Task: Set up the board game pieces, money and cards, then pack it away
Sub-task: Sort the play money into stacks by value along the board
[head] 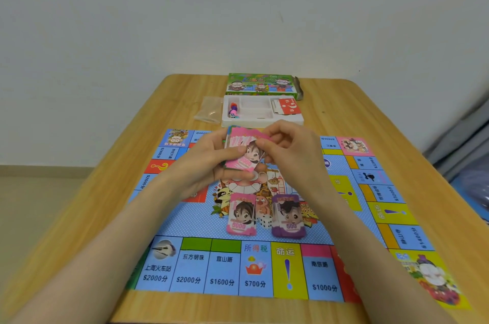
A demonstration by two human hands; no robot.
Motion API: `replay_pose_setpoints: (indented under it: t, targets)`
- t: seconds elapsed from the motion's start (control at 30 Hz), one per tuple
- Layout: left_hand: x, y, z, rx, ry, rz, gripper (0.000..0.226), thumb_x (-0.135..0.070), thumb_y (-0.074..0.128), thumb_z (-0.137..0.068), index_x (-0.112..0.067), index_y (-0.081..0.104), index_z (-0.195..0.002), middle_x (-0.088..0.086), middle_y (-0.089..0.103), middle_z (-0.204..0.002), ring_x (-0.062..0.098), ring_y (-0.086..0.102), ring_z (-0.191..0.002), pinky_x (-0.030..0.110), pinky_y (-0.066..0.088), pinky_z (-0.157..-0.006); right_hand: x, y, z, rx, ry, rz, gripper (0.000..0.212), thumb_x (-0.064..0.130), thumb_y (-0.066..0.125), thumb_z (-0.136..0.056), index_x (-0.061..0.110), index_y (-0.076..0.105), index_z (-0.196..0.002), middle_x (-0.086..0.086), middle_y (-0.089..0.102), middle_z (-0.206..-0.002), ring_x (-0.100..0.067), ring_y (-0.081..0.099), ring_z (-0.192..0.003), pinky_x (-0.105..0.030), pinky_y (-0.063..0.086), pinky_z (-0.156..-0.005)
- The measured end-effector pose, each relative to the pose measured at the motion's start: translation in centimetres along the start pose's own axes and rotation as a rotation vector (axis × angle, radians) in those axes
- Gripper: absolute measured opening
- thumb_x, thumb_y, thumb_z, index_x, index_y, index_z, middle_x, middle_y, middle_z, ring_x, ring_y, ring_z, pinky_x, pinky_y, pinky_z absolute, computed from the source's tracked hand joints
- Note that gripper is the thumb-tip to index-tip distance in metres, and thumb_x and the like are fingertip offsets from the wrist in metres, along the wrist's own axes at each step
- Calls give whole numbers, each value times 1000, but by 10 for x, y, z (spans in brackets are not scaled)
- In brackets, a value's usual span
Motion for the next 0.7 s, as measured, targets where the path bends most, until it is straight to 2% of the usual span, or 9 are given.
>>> replay_pose_setpoints:
  t: [0.1,0.17,0.23,0.33,0.4,0.47,0.57,0.63,0.7]
  targets:
    - [0,-1,-1,-11,6,-31,30,-1,53,-85,-9,55,-113,9,74,-92,27,73,-75,27,58,-56,0,0,2,20,-21,5,18,6,63,-87,24,65,-87,-2,59,-61,-8,59,-51,-34,52,-62]
    - [1,-1,-2,-9,4,-34,33,-3,55,-82,-9,55,-114,10,74,-92,27,73,-75,27,59,-57,-1,0,2,4,-36,17,16,10,61,-89,24,66,-94,-2,60,-64,-9,60,-54,-33,52,-63]
    - [1,-2,-2,-22,15,-28,36,-5,56,-80,-9,54,-116,11,74,-93,27,73,-75,26,59,-57,-1,0,1,-38,-37,15,10,15,60,-91,24,63,-87,0,62,-67,-15,61,-60,-37,52,-65]
    - [1,-6,-5,-109,77,-23,35,-5,57,-82,-7,54,-117,12,73,-92,27,73,-74,25,58,-56,-1,-2,0,-104,-16,12,21,13,56,-93,28,53,-78,1,61,-69,-18,60,-63,-40,51,-64]
    - [1,-10,-7,-199,113,-3,23,0,53,-88,-6,55,-111,8,73,-85,21,72,-70,23,57,-54,-1,-4,0,-120,18,-29,25,10,54,-94,28,52,-77,-1,60,-69,-18,58,-64,-38,51,-63]
    - [-1,-14,-8,-280,141,9,17,1,50,-92,-5,55,-107,5,72,-81,15,71,-66,21,56,-53,2,-6,0,-79,66,-120,20,10,56,-92,23,55,-78,2,59,-63,-8,56,-57,-29,49,-61]
    - [-3,-18,-8,-327,188,26,21,1,50,-93,-3,51,-113,4,70,-82,13,71,-64,20,56,-52,6,-3,1,211,154,-141,10,15,61,-90,15,63,-80,0,63,-62,1,55,-51,-17,46,-59]
    - [-3,-19,-8,-326,196,36,24,-1,50,-94,-1,49,-118,6,71,-83,17,72,-68,20,57,-54,3,5,4,491,173,26,9,20,64,-88,18,65,-79,0,66,-66,-2,58,-57,-20,49,-65]
    - [-2,-19,-8,-318,187,22,26,-2,50,-94,-1,49,-120,8,72,-87,20,73,-73,21,57,-56,-1,14,9,670,145,176,9,26,66,-87,19,66,-81,8,64,-62,-3,58,-60,-26,50,-70]
Point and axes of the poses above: each hand's wrist, its own z-axis away from the middle knuckle, its own y-axis out of the palm, x = y × z, the point moved 2 cm from there along -z, towards the middle knuckle
